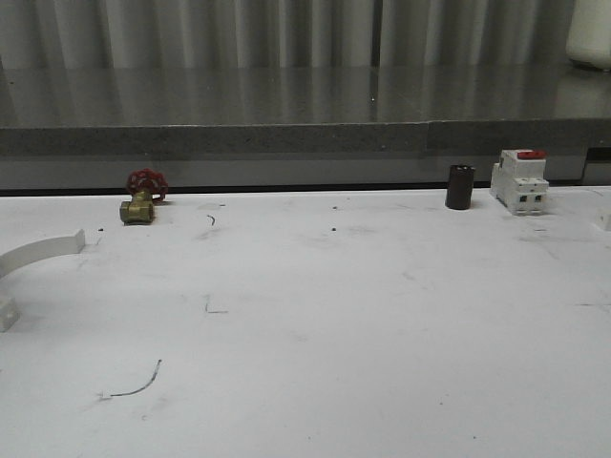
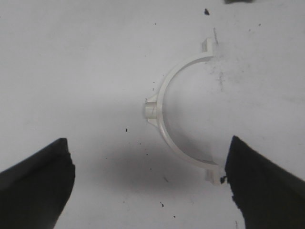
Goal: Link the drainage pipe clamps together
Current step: 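Lower the left gripper and grasp the white half-ring clamp's end tab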
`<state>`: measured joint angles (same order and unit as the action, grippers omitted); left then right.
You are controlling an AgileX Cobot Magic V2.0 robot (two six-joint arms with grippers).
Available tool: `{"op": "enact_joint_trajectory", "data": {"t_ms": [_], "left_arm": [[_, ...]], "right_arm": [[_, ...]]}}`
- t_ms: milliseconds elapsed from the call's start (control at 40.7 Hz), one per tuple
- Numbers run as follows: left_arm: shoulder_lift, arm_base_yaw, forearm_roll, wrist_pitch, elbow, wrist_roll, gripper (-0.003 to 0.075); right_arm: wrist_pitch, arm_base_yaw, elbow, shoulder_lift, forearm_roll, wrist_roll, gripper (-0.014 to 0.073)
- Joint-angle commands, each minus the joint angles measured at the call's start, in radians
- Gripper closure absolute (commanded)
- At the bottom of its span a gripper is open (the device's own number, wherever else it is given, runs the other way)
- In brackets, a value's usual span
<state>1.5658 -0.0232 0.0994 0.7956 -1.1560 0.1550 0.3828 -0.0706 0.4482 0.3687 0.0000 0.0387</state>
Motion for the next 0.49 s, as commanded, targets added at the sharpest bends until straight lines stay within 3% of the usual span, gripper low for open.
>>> {"op": "enact_joint_trajectory", "data": {"t_ms": [0, 467], "left_arm": [[0.070, -0.002, 0.011, 0.038, -0.105, 0.028, 0.0115], [0.359, -0.002, 0.080, 0.123, -0.260, 0.106, 0.0132]], "right_arm": [[-0.070, 0.000, 0.033, 0.015, -0.006, -0.005, -0.0057], [-0.070, 0.000, 0.033, 0.015, -0.006, -0.005, -0.0057]]}}
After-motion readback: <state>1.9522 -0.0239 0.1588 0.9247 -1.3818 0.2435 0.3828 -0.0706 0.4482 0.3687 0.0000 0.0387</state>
